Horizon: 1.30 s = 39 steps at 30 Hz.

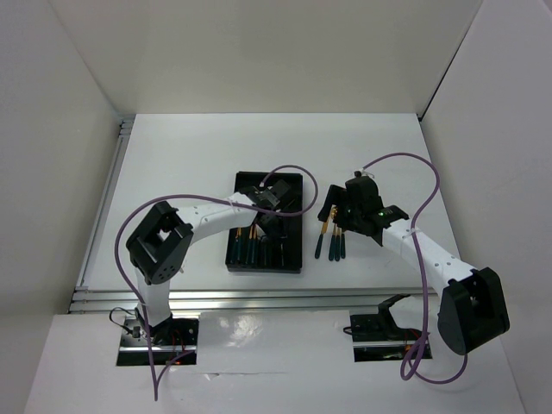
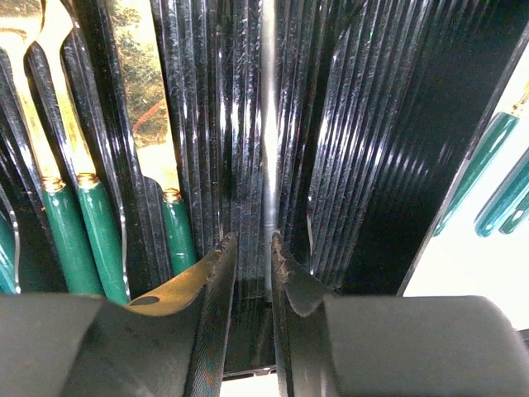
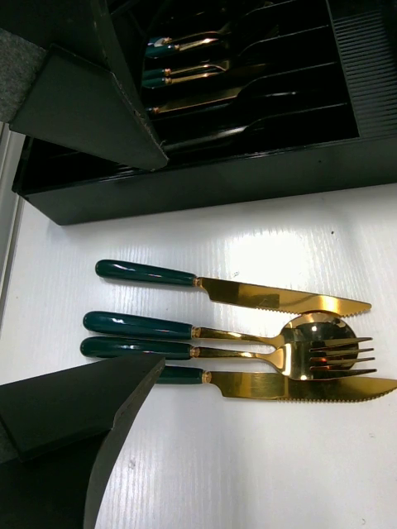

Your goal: Sort the eating utensils into containers

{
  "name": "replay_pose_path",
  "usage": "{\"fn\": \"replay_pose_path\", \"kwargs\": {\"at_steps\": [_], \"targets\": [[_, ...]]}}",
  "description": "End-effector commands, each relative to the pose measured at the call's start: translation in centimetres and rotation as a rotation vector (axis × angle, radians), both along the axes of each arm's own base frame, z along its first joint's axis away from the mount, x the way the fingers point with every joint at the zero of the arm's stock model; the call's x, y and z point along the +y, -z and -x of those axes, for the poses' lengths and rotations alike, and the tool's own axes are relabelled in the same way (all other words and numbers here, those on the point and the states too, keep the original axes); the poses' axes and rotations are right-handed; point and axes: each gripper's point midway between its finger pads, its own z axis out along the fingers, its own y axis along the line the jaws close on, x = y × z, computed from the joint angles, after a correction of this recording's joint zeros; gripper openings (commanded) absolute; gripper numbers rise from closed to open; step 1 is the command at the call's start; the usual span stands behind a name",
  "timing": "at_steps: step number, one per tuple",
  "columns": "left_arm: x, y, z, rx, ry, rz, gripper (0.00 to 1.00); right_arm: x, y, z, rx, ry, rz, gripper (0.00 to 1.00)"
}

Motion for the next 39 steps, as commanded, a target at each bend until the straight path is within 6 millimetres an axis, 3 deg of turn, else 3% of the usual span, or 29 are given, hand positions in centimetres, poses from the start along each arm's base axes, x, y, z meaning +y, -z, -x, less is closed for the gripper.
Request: {"fn": "replay_pose_path", "kwargs": {"at_steps": [1,5,7,11,12,15,16,18,19,22,26,28,33,39], "targets": [[0.6,-3.1,-0.6,-0.053,0.006,-0.005,0.31,-0.2,-1.0,-0.4,-0.034,0.013,-0.011,1.0],[0.8,-7.0,-1.7,-0.14,0.031,0.026,0.31,-0.1,-1.1,-0.6,-0.043,0.013,-0.014,1.0],[1.4,-10.6,-2.3,-0.216,0.035,0.079,0.32,-0.1,-1.1,-0.6,-0.043,0.013,-0.014,1.0],[6.2,-13.8,-3.1,-0.276,-0.042,0.154,0.33,0.3,-0.7,-0.6,-0.03,0.0,-0.023,1.0],[8.6,-14.0,-4.0,-0.294,-0.106,0.14,0.35,0.3,-0.7,-0.6,-0.029,0.0,-0.023,1.0],[15.3,-12.5,-3.0,-0.281,-0.265,0.082,0.38,0.5,-0.9,-0.7,-0.036,-0.009,-0.035,1.0],[17.1,-9.9,-1.4,-0.22,-0.295,0.057,0.38,0.8,-0.8,-0.8,-0.035,-0.015,-0.042,1.0],[20.4,-9.3,-0.7,-0.233,-0.403,0.057,0.38,1.0,-0.7,-0.9,-0.035,-0.028,-0.042,1.0],[21.5,-6.9,0.8,-0.187,-0.433,0.042,0.4,1.3,-0.5,-1.0,-0.03,-0.038,-0.05,1.0],[24.3,-5.5,1.9,-0.191,-0.56,0.048,0.41,1.4,0.3,-0.9,-0.006,-0.052,-0.042,1.0],[27.3,-2.2,3.9,-0.14,-0.697,-0.018,0.42,1.7,0.1,-1.4,-0.011,-0.068,-0.045,1.0],[28.6,-1.4,3.9,-0.138,-0.758,-0.023,0.42,1.8,-0.2,-1.7,-0.022,-0.075,-0.042,1.0],[29.7,1.9,4.7,-0.044,-0.798,-0.001,0.38,1.8,-0.2,-1.7,-0.022,-0.075,-0.042,1.0],[30.8,2.9,4.5,-0.025,-0.819,-0.044,0.37,1.6,-0.1,-1.6,-0.016,-0.067,-0.031,1.0]]}}
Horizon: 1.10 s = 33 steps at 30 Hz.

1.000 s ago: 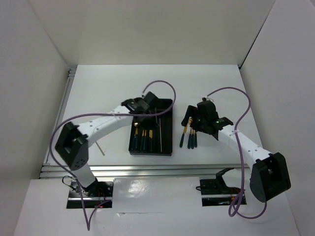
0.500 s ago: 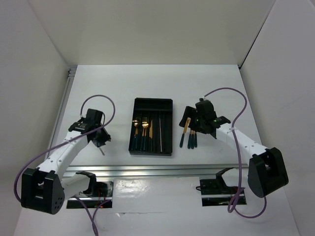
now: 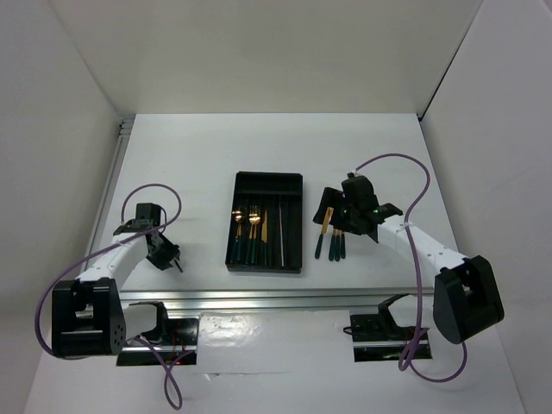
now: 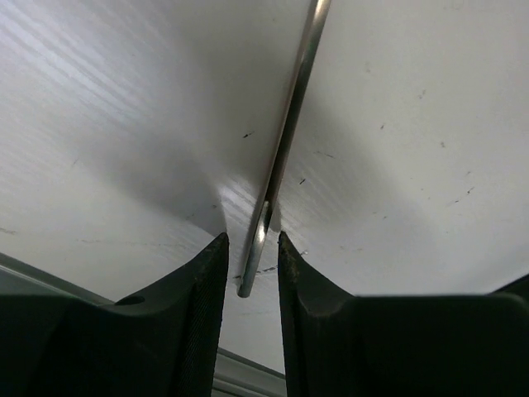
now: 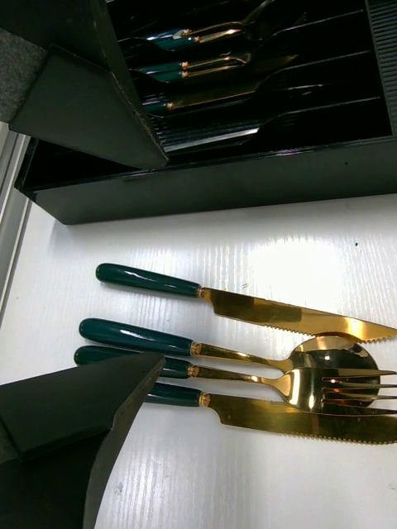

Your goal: Sort the eating utensils into containers

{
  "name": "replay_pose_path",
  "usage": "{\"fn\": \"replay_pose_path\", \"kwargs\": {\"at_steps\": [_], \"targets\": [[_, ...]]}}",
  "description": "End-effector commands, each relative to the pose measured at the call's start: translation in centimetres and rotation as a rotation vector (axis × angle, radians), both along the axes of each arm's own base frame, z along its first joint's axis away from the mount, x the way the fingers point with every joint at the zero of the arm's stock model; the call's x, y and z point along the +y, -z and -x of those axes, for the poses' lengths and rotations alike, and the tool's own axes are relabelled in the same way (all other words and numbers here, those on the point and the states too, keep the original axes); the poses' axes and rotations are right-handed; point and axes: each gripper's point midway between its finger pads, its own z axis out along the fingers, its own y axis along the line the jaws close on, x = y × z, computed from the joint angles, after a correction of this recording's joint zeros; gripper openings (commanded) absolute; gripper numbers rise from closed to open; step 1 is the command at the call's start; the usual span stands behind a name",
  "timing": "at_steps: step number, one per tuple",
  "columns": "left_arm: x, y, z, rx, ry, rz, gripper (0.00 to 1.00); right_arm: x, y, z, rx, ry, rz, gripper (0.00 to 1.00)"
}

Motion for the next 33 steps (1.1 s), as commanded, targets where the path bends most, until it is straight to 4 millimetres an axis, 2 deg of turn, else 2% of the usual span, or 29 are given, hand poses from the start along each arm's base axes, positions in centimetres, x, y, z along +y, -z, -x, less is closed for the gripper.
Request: {"fn": "replay_pose_path", "kwargs": {"at_steps": [1,9,11,17,18,19,23,25,29,31,33], "targets": [[0.4,-0.2,-1.4,-0.052,0.013,-0.016,0.37,0.3,-1.7,-1.7,-0.067,0.002,-0.012,1.0],[1.2,1.3,-0.8,0.019,-0.001,-0.058,0.3,0.5,-2.0,-2.1,-0.074,0.002,-0.015,1.0],[1.2,2.1,-0.1,0.068,0.007,-0.072,0.3,0.5,-2.1,-2.3,-0.072,0.002,-0.015,1.0],[0.4,2.8,0.1,0.142,0.032,-0.085,0.23,0.5,-2.1,-2.3,-0.072,0.002,-0.015,1.0],[0.2,3.2,0.6,0.175,0.037,-0.082,0.23,0.5,-2.1,-2.3,-0.072,0.002,-0.015,1.0],[0.0,3.2,0.3,0.174,0.037,-0.081,0.21,0.5,-2.1,-2.3,-0.072,0.002,-0.015,1.0],[-0.4,3.8,1.1,0.221,0.041,-0.071,0.12,0.5,-1.9,-2.0,-0.067,0.008,-0.019,1.0],[-0.4,3.8,1.2,0.222,0.052,-0.073,0.0,0.5,-2.1,-1.9,-0.076,0.015,-0.03,1.0],[-0.8,4.4,1.2,0.214,0.064,-0.064,0.0,0.3,-1.8,-1.4,-0.071,0.022,-0.034,1.0],[-1.0,3.8,0.7,0.182,0.072,-0.065,0.0,0.1,-1.6,-1.3,-0.064,0.028,-0.024,1.0],[-1.6,2.2,-0.3,0.143,0.11,-0.083,0.0,0.2,-2.0,-1.5,-0.074,0.028,-0.028,1.0]]}}
